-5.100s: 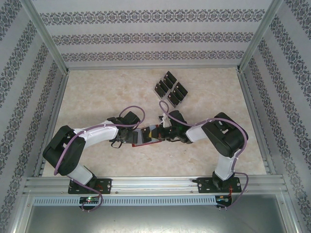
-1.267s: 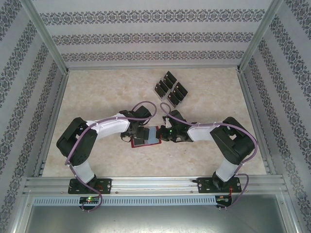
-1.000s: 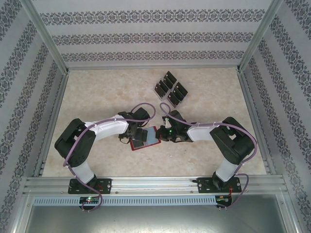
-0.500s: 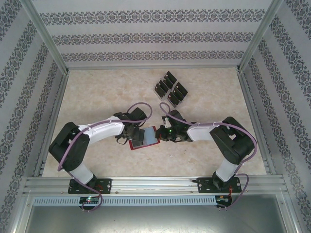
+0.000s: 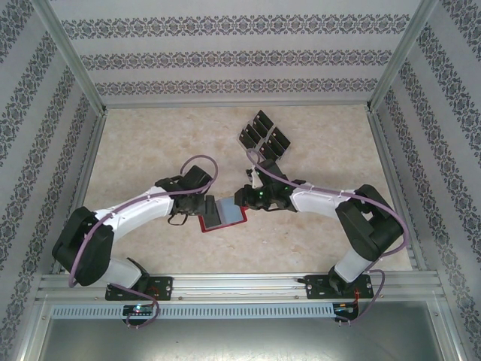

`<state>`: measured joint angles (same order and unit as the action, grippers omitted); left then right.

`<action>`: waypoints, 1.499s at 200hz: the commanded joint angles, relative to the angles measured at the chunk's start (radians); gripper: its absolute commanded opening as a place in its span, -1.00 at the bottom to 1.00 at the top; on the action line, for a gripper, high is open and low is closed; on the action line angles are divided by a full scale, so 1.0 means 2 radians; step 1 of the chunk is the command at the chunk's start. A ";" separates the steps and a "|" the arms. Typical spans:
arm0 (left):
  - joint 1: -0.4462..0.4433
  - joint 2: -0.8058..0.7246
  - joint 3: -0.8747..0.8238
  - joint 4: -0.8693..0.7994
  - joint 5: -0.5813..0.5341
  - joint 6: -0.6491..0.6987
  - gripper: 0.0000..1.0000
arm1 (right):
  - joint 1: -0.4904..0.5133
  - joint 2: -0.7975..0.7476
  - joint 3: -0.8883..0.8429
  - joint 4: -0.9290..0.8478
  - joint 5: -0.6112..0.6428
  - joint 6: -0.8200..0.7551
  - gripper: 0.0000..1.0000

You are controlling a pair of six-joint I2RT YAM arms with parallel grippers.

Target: Put the credit cards into the card holder

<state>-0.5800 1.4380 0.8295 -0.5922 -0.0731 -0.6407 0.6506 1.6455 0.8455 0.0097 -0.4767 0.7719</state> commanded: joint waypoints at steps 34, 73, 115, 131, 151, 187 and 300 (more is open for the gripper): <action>0.021 -0.003 -0.042 0.027 0.005 -0.009 0.89 | 0.019 0.024 0.033 -0.060 0.032 -0.030 -0.41; 0.026 0.011 -0.049 0.044 0.010 -0.005 0.89 | 0.028 0.043 0.039 -0.060 0.034 -0.029 -0.37; 0.027 0.017 -0.055 0.053 0.014 -0.004 0.89 | 0.035 0.058 0.046 -0.065 0.038 -0.030 -0.34; 0.027 0.019 -0.057 0.056 0.016 -0.004 0.89 | 0.038 0.064 0.049 -0.066 0.038 -0.031 -0.27; 0.027 0.022 -0.060 0.061 0.019 -0.004 0.88 | 0.041 0.071 0.053 -0.068 0.037 -0.031 -0.18; 0.027 0.025 -0.062 0.066 0.022 -0.005 0.87 | 0.048 0.081 0.067 -0.066 0.031 -0.029 -0.17; 0.027 0.005 -0.068 0.067 0.026 -0.013 0.87 | 0.064 0.098 0.093 -0.039 -0.011 -0.012 -0.16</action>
<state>-0.5346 1.4666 0.7166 -0.4786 -0.0387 -0.6491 0.7639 1.8286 1.0016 -0.0891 -0.4660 0.7341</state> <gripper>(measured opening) 0.934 0.419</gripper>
